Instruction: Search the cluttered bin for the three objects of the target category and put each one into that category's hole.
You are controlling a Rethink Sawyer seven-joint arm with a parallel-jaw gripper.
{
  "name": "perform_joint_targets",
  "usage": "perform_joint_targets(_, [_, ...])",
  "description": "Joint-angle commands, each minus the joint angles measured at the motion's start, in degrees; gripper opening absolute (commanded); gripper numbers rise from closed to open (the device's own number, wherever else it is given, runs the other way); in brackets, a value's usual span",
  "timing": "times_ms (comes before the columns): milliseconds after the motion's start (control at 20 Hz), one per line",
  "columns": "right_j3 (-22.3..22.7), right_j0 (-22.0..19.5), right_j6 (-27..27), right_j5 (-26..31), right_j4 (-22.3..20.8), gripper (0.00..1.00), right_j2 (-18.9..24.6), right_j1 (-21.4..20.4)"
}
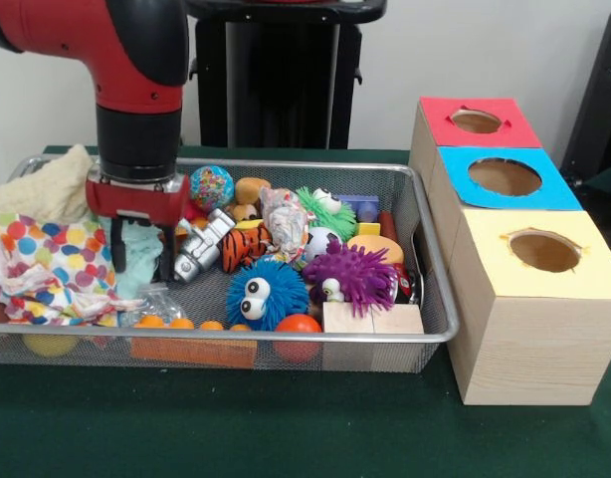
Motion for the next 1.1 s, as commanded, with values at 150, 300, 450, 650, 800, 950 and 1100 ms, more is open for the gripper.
perform_joint_targets(150, [-5.9,1.2,1.6,-0.4,-1.7,1.0,6.1,5.1])
perform_joint_targets(300, [-5.9,1.3,1.3,0.2,-1.8,1.0,6.2,4.6])
perform_joint_targets(450, [-5.8,1.1,1.4,-0.2,-1.8,1.0,6.3,4.7])
perform_joint_targets(650, [-5.9,1.0,1.3,0.0,-1.8,1.0,6.6,4.7])
perform_joint_targets(800, [-6.3,0.7,0.9,0.2,-1.9,1.0,7.1,5.1])
perform_joint_targets(950, [-8.6,0.4,-0.2,0.7,-2.1,1.0,7.9,7.3])
perform_joint_targets(1100, [-11.0,-0.1,-1.1,0.4,-2.4,1.0,9.0,10.1])
